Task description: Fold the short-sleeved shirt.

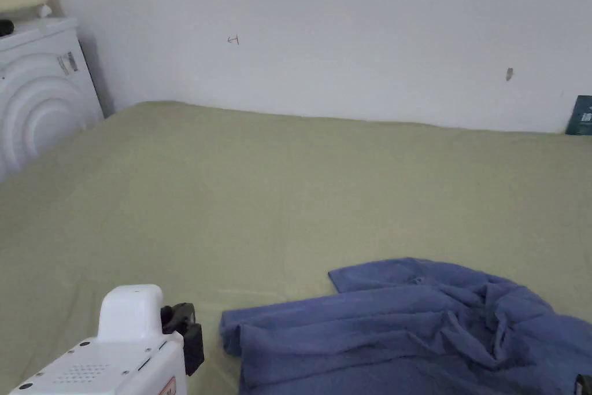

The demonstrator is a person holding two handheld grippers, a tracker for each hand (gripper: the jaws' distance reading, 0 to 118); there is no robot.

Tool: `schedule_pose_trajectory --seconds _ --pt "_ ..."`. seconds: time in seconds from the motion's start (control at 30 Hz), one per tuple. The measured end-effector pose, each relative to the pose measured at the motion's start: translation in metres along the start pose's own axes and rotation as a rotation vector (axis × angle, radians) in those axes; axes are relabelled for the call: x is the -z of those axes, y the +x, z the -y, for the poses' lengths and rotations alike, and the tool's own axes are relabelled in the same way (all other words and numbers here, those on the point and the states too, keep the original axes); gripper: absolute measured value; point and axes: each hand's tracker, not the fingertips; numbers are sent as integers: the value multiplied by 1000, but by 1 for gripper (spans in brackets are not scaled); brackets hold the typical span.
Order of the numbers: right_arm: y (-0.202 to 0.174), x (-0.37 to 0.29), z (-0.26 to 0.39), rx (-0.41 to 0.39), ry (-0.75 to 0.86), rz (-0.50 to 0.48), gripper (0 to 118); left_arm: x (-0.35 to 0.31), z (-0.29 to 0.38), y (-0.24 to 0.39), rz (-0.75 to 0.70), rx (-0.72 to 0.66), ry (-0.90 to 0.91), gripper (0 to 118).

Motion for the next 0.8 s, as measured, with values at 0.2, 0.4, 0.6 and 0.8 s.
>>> schedule_pose_trajectory --seconds 0.2,0.4,0.6,0.8 --pt "-16 14 -3 -15 -16 -36 0 108 -6 -12 10 50 -227 3" --pt "-23 40 2 -44 -74 -47 0 218 -9 -17 -24 156 -414 50" --pt "-22 55 12 -58 -117 -43 0 263 9 -1 -60 181 -535 114" --pt "-9 58 18 -66 -147 -19 0 263 12 8 -26 155 -555 80"
